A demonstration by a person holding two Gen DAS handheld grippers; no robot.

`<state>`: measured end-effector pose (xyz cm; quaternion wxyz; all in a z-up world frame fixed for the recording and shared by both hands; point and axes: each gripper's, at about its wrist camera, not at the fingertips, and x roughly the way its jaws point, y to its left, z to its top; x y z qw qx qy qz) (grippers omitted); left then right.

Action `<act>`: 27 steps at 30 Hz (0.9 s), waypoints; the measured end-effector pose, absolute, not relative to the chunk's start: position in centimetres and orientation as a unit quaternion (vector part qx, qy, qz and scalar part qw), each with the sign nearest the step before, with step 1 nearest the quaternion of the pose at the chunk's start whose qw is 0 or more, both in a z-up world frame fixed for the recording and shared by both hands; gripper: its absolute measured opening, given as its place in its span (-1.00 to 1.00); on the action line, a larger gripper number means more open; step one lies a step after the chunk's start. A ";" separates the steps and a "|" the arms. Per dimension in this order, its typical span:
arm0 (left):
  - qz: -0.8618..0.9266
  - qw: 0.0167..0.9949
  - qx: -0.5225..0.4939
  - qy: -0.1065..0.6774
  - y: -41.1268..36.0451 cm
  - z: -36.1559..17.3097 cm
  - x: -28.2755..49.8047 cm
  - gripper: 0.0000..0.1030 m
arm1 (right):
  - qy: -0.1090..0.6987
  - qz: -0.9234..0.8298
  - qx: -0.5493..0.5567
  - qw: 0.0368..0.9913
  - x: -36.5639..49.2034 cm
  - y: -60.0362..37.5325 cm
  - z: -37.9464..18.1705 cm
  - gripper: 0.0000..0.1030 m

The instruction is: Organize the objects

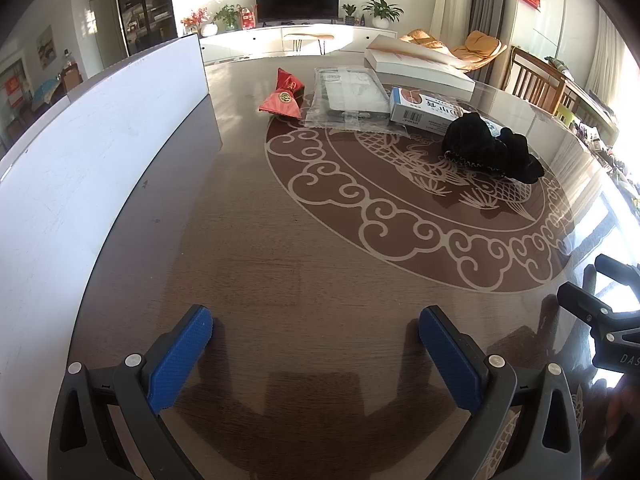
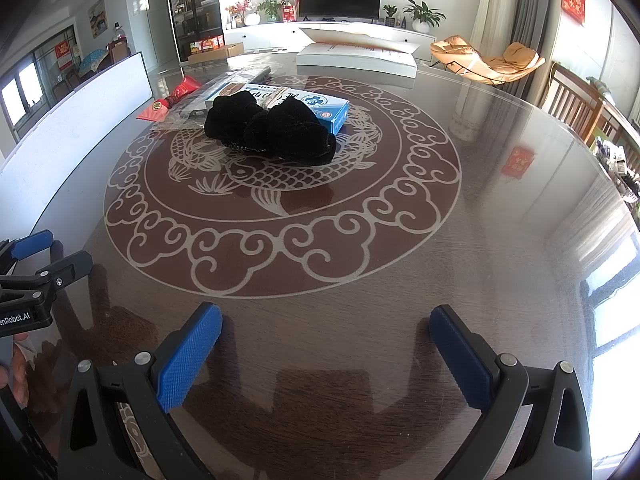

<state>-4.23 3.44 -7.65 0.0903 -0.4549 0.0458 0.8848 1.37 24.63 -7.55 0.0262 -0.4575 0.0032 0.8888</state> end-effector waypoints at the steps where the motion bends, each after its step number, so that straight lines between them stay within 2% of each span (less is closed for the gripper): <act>1: 0.885 0.091 -0.455 0.047 3.4 -7.6 -4.2 1.00 | 0.003 0.889 -0.457 0.026 1.4 24.6 -7.6 1.00; 23: 0.884 0.095 -0.454 0.048 3.0 -7.6 -3.9 1.00 | 0.004 0.889 -0.457 0.026 1.4 24.7 -7.6 1.00; 27: 0.884 0.095 -0.454 0.048 3.0 -7.6 -4.0 1.00 | -0.007 0.878 -0.478 0.000 0.3 24.8 -7.4 1.00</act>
